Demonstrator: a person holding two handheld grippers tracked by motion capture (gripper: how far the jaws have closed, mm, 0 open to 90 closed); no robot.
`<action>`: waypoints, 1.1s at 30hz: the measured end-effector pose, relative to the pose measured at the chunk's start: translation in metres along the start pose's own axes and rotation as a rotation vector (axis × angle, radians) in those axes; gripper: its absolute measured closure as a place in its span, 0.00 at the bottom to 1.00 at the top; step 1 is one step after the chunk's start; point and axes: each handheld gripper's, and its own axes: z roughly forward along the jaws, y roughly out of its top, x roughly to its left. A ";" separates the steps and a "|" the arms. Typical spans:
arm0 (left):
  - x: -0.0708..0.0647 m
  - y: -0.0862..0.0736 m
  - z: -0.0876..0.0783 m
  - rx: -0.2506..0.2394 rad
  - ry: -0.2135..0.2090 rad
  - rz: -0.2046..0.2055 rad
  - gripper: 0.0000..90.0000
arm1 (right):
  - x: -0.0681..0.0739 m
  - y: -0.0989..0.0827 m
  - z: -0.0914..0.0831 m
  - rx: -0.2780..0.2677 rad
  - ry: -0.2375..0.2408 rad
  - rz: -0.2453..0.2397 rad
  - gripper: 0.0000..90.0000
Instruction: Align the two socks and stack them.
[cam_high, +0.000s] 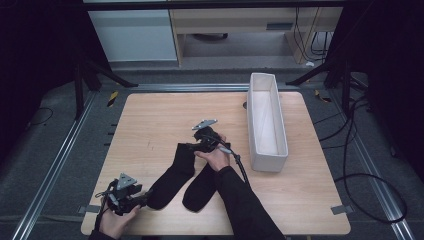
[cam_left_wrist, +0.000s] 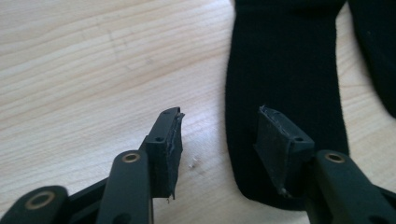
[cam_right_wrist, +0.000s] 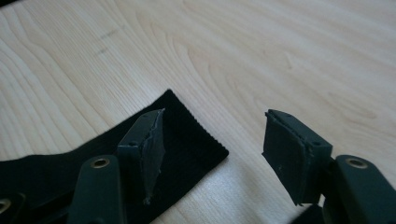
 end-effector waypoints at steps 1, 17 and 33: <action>-0.001 0.000 0.000 0.008 -0.002 0.005 0.58 | 0.001 -0.001 0.004 0.014 0.000 0.001 0.43; -0.007 -0.001 0.004 0.074 0.026 0.034 0.96 | 0.018 -0.009 0.022 0.087 0.037 -0.004 0.89; -0.028 0.024 -0.026 -0.130 -0.135 0.005 0.96 | -0.003 0.005 -0.062 -0.072 0.073 -0.014 0.89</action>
